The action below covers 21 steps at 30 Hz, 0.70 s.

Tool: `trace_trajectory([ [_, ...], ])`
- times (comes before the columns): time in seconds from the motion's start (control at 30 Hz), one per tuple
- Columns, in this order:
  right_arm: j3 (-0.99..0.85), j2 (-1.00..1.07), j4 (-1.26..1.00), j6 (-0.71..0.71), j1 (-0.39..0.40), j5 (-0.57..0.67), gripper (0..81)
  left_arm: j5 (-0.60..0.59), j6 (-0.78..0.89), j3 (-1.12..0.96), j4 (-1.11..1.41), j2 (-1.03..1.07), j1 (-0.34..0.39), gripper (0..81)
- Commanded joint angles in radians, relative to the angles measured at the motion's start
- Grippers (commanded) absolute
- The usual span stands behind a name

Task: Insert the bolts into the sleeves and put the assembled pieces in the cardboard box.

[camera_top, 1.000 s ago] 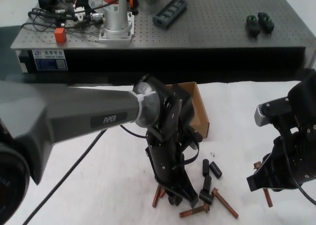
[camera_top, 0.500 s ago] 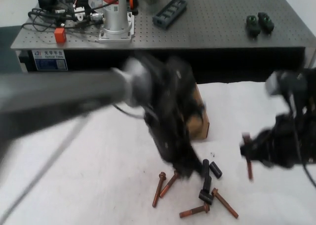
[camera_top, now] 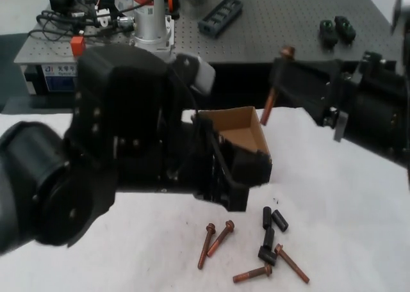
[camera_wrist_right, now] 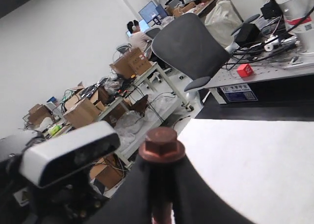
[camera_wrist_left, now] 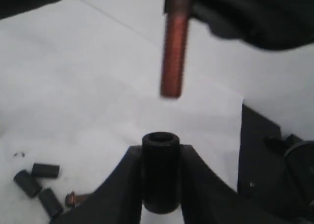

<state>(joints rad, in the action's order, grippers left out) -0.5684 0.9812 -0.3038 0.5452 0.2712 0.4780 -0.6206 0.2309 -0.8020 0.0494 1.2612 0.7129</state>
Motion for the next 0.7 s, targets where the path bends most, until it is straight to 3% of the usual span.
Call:
trace_trajectory([
  [0.0, -0.001, 0.0, -0.024, 0.009, 0.004, 0.002, 3.6, -0.002, 0.031, 0.004, 0.065, -0.016, 0.0, 0.6],
  [0.37, -0.001, 0.0, 0.025, -0.024, 0.002, -0.017, 3.6, 0.125, 0.031, 0.004, 0.065, -0.017, 0.0, 0.6],
  [0.67, -0.001, 0.002, 0.107, -0.025, 0.006, 0.061, 3.6, 0.108, -0.004, 0.004, 0.065, -0.017, 0.0, 0.6],
])
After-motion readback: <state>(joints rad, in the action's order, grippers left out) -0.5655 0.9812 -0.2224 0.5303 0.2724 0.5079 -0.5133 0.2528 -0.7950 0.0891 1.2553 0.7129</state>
